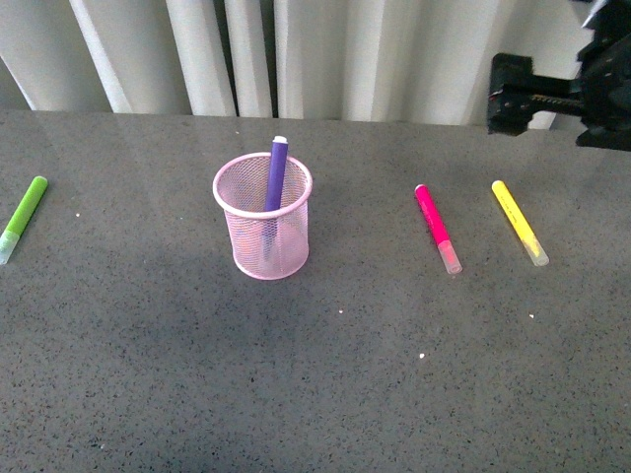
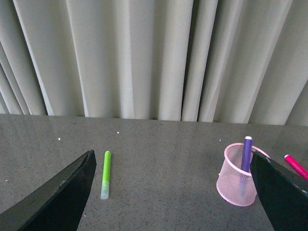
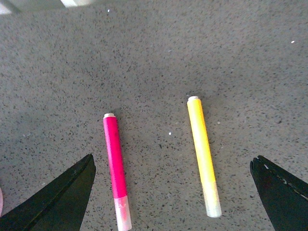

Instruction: Insert purple and pink pens into pink cup

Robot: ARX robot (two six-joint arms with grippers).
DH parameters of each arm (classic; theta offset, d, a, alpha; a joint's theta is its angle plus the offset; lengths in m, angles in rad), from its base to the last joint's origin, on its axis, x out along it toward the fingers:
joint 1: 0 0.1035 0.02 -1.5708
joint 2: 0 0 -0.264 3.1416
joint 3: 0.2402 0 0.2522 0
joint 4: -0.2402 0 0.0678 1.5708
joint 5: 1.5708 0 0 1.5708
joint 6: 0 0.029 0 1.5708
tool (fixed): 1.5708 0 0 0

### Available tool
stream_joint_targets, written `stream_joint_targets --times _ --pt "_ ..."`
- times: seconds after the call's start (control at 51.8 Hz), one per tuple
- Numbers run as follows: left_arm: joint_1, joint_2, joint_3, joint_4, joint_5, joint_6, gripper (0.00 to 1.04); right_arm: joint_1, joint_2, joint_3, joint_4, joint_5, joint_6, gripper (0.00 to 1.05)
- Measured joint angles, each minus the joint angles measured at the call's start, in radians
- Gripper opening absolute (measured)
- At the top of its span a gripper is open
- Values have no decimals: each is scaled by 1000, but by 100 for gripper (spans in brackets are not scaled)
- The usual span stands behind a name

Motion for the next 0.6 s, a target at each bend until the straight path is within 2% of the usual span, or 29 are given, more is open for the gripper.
stream_joint_targets --times 0.251,0.599 --pt "0 0 0 0 0 0 98 68 165 144 -72 55 27 98" --pt "0 0 0 0 0 0 98 97 282 238 -104 66 61 98"
